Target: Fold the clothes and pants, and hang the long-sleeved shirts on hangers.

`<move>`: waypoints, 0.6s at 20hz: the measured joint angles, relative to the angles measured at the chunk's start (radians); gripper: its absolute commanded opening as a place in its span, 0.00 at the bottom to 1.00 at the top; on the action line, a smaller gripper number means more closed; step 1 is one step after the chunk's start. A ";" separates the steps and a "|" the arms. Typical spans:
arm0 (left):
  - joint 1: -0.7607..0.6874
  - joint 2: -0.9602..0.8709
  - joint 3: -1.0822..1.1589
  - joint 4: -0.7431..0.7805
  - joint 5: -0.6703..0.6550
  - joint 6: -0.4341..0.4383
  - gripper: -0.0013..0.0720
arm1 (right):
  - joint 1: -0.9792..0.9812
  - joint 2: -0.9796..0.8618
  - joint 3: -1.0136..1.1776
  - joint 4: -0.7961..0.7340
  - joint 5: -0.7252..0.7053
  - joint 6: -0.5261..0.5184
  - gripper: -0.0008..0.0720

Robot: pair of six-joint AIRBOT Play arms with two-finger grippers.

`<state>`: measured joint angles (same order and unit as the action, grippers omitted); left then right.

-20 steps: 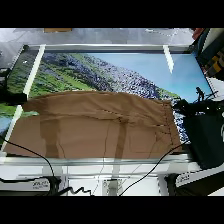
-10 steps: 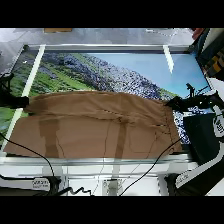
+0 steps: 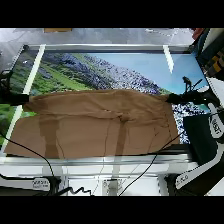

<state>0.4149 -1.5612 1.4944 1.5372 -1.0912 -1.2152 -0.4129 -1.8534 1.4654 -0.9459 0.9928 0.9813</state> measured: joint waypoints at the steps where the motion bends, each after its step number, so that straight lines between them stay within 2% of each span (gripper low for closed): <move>1: -0.009 0.000 0.010 0.000 0.037 0.000 0.03 | -0.011 0.016 0.000 -0.010 -0.018 0.009 0.05; 5: -0.058 -0.001 0.030 -0.002 0.201 0.000 0.03 | -0.056 0.073 0.000 -0.049 -0.052 0.032 0.05; 7: -0.079 -0.001 0.034 -0.005 0.240 0.000 0.03 | -0.070 0.088 0.000 -0.062 -0.045 0.040 0.05; 9: -0.087 -0.009 0.035 0.002 0.213 0.000 0.03 | -0.076 0.096 0.000 -0.070 -0.029 0.044 0.05; 12: -0.070 -0.061 0.035 0.044 0.021 0.034 0.03 | -0.079 0.102 0.000 -0.075 -0.009 0.048 0.05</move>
<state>0.3450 -1.6226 1.5299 1.5814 -1.0702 -1.1809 -0.4923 -1.7515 1.4658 -1.0206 0.9840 1.0290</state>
